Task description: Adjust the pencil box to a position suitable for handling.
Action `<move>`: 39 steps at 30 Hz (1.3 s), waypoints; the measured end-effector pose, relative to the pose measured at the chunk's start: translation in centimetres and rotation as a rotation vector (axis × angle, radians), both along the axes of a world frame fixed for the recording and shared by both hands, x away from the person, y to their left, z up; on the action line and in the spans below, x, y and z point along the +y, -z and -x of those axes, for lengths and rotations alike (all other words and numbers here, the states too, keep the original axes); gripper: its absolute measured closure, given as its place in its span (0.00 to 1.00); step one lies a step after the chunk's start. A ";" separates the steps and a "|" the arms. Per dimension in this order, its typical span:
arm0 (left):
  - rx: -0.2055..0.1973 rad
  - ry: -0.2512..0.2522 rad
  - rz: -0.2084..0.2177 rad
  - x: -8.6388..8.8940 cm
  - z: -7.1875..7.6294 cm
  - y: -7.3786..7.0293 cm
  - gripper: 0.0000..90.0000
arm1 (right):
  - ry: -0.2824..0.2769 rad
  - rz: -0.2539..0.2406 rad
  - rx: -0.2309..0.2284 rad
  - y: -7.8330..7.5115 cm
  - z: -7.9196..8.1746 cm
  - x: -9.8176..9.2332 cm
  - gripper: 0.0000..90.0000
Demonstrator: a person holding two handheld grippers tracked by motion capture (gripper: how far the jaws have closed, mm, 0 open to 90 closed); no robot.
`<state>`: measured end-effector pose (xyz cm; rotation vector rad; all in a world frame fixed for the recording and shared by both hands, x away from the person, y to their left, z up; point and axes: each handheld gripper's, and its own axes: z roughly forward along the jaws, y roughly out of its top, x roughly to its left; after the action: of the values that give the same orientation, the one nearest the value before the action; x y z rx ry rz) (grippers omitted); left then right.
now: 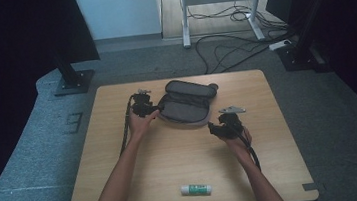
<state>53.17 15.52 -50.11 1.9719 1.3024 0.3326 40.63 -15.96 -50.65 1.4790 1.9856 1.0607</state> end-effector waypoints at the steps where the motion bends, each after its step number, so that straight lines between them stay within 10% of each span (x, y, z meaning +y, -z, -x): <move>1: 0.008 -0.002 -0.003 0.0 -0.2 0.3 0.41 | 0.000 0.000 0.000 0.0 0.0 0.0 0.39; 39: 0.061 -0.011 -0.045 -0.5 -0.7 2.6 0.69 | 0.003 -0.030 -0.004 0.3 -3.4 1.4 0.40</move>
<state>53.85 15.03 -52.75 2.0275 1.3551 0.3117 44.06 -14.56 -50.99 1.4932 1.9724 1.0955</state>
